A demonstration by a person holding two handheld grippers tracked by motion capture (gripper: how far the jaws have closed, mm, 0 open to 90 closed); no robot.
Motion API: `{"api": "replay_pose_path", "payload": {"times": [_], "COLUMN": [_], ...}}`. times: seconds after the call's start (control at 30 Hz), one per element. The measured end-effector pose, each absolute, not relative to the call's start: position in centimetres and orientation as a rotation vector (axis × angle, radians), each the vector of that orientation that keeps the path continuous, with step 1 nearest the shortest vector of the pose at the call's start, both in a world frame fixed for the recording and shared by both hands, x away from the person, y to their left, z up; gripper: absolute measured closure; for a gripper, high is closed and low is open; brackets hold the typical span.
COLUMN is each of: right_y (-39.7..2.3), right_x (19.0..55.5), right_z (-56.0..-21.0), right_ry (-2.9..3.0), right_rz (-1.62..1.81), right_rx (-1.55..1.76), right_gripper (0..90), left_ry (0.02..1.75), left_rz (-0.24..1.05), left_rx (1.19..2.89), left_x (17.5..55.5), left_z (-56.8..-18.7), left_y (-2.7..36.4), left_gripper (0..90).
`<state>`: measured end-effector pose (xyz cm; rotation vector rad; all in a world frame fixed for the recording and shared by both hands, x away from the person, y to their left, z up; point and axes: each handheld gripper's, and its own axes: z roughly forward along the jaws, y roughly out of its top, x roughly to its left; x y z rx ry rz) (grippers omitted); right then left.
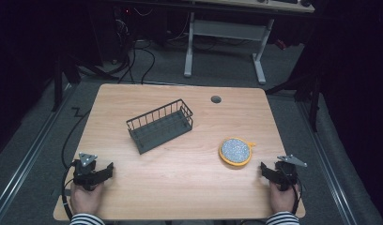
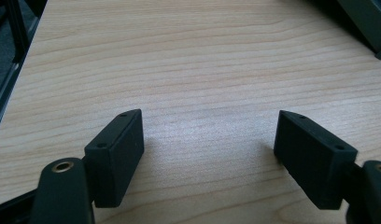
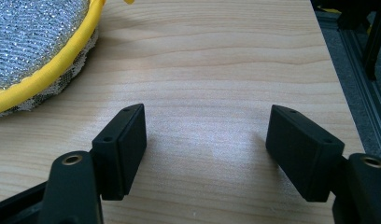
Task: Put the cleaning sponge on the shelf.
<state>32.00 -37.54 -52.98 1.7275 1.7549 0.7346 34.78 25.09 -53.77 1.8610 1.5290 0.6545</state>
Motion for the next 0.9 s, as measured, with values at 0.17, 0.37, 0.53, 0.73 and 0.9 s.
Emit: {"api": "replay_pose_path", "payload": {"times": [0.17, 0.37, 0.53, 0.73, 0.9], "right_y": [-37.5, -37.5, -37.4, -37.4, -37.4], "right_x": [32.0, 32.0, 32.0, 32.0, 32.0], "right_z": [-53.0, -53.0, -53.0, -53.0, -53.0], "right_ry": [1.754, 1.754, 1.759, 1.762, 1.764], "right_rz": [0.735, 0.735, 0.734, 0.732, 0.733], "right_rx": [1.729, 1.729, 1.721, 1.722, 1.721], "right_gripper": [28.9, 28.9, 29.2, 29.1, 29.1], "left_ry": [1.515, 1.493, 1.495, 1.473, 1.463], "left_rz": [0.642, 0.622, 0.623, 0.570, 0.550], "left_rx": [1.873, 1.901, 1.903, 1.916, 1.907], "left_x": [34.9, 35.1, 35.1, 35.6, 35.9], "left_z": [-53.8, -53.8, -53.8, -53.3, -52.6], "left_y": [25.1, 25.0, 24.9, 24.6, 24.4], "left_gripper": [21.8, 14.8, 15.6, 21.7, 23.2]}}
